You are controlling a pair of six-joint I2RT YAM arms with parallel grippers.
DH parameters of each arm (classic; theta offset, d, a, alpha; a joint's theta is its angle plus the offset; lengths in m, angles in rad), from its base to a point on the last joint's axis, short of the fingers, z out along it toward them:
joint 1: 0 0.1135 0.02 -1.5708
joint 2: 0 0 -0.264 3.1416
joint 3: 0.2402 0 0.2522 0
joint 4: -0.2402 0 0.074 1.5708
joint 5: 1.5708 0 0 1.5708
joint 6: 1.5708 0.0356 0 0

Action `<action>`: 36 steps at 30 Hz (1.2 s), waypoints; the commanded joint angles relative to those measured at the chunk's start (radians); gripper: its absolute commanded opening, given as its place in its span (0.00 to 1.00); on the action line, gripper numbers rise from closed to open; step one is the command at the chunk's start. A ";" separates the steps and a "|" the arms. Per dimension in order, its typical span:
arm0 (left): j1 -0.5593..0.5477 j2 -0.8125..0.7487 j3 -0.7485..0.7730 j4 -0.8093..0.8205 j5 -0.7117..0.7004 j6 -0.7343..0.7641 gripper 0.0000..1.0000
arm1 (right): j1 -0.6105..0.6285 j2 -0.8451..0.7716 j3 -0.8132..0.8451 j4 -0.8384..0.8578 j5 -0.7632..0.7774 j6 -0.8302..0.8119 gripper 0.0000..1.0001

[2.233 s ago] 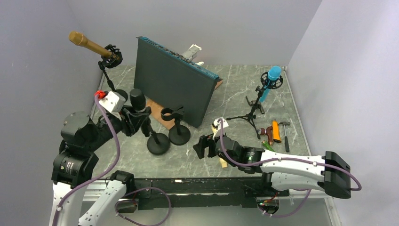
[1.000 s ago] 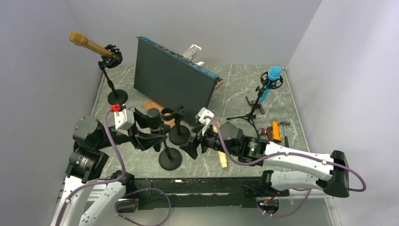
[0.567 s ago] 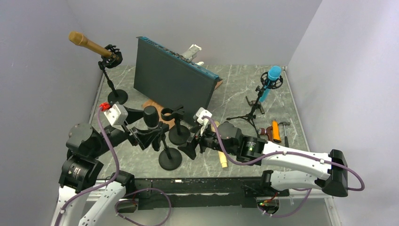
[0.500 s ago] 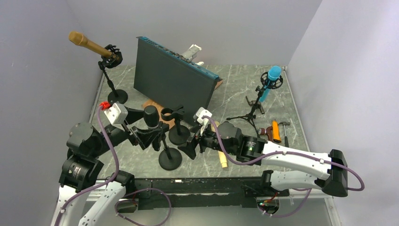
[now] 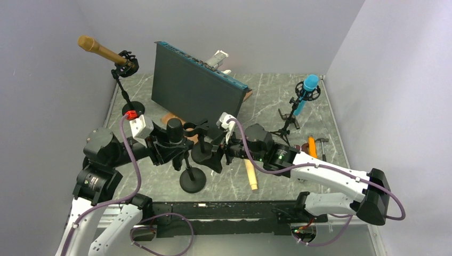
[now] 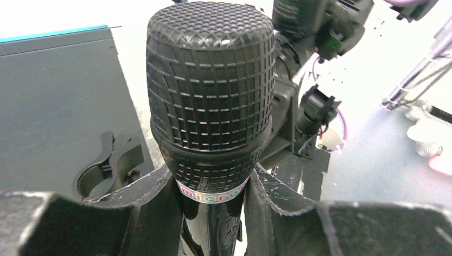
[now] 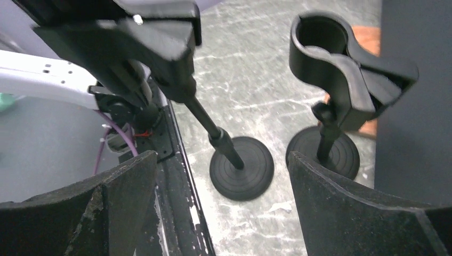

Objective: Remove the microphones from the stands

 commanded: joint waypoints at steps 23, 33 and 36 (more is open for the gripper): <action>-0.008 -0.003 -0.040 0.020 0.226 0.105 0.00 | -0.120 0.287 0.384 0.042 -0.754 -0.292 0.92; -0.009 -0.005 -0.042 0.019 0.217 0.101 0.00 | -0.119 0.337 0.410 0.054 -0.804 -0.266 0.84; -0.009 -0.013 -0.044 0.018 0.208 0.098 0.00 | -0.120 0.358 0.431 0.044 -0.818 -0.258 0.77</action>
